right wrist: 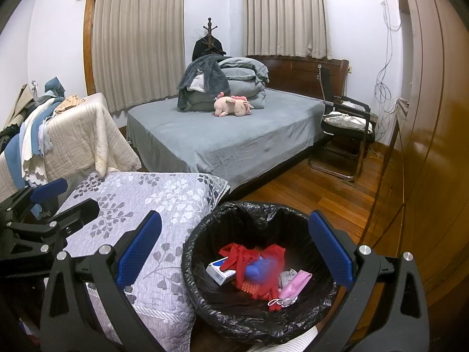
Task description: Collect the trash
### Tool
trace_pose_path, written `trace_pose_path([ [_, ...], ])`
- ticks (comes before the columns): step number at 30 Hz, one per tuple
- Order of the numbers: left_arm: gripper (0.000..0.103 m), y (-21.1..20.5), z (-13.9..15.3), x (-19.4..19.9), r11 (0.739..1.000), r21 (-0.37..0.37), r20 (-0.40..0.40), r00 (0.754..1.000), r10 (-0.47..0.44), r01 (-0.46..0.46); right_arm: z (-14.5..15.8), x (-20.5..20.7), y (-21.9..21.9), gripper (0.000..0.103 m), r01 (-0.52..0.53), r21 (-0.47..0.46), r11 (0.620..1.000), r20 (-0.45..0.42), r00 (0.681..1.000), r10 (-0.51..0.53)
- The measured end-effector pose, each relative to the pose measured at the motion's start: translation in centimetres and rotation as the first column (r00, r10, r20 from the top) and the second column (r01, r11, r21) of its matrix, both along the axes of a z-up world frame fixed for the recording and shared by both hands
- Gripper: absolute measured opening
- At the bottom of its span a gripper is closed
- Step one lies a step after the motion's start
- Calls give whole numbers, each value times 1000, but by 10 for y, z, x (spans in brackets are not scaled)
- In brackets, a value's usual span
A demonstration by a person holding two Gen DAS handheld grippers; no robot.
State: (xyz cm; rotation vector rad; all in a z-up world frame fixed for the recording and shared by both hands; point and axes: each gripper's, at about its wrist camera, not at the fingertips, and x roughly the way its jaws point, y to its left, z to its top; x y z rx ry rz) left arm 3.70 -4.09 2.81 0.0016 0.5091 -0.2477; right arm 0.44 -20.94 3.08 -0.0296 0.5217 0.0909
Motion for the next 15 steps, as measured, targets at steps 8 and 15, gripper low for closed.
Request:
trace_pose_path([
  [8,97,0,0,0,1000,0,-1,1000,0,0,0,0,0,98,0,0,1000,0,1000,0],
  [15,97,2,-2,-1,1000,1,-4,1000,0,0,0,0,0,98,0,0,1000,-1,1000,0],
])
